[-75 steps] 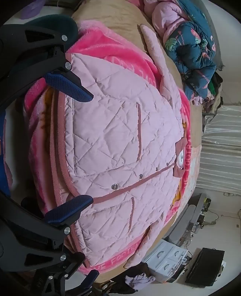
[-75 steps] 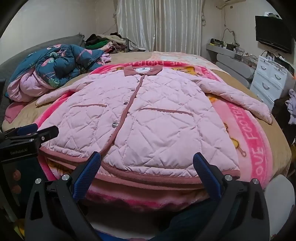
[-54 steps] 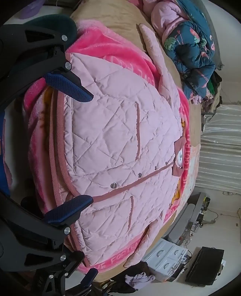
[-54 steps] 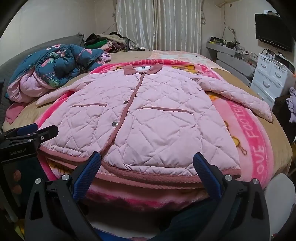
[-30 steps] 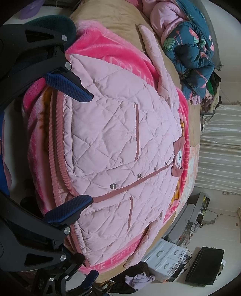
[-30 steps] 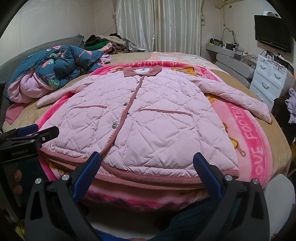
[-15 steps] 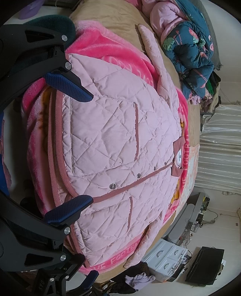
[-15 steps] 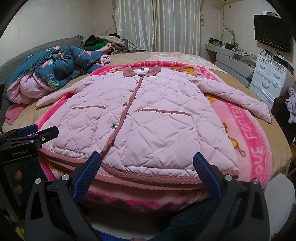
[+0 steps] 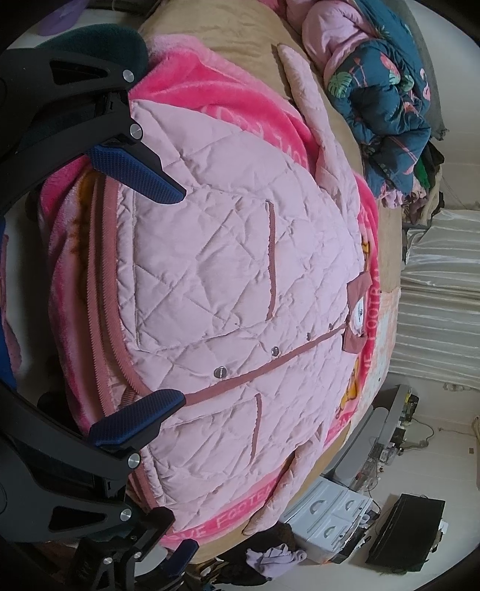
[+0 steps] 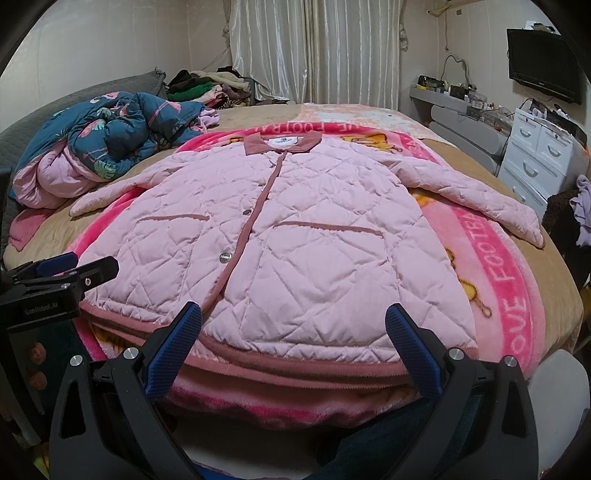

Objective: Fold large clothes

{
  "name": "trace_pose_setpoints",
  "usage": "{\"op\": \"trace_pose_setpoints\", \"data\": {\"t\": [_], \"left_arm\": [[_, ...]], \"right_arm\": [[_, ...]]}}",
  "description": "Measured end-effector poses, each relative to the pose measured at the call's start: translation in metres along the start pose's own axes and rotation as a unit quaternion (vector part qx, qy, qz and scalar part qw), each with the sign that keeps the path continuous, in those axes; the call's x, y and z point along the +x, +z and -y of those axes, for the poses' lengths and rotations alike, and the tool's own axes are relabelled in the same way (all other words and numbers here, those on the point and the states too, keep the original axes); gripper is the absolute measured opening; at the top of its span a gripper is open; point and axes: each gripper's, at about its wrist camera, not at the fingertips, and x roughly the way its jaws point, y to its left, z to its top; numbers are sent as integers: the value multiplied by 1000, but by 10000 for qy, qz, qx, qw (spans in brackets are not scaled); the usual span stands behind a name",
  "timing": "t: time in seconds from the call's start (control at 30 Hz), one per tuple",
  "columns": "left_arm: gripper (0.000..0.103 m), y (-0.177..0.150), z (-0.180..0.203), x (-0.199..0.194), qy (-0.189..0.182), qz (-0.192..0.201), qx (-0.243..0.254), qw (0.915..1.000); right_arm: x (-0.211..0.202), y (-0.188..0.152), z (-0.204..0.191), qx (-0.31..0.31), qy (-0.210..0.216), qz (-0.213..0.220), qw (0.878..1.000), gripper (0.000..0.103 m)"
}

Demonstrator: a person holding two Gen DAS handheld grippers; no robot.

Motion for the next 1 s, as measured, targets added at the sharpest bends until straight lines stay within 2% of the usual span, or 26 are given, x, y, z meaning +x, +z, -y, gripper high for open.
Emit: {"op": "trace_pose_setpoints", "data": {"t": [0.43,0.67,0.9,1.0], "left_arm": [[94,37,-4,17,40,160,-49,9999],[94,72,0,23,68,225,-78,9997],[94,107,14,25,4,341,0,9994],[94,127,19,31,171,372,-68,9991]], "right_arm": [[16,36,6,5,-45,208,9998,99],[27,75,18,26,-83,255,9996,99],[30,115,34,161,9,512,9986,99],[32,132,41,160,29,624,9979,99]]}}
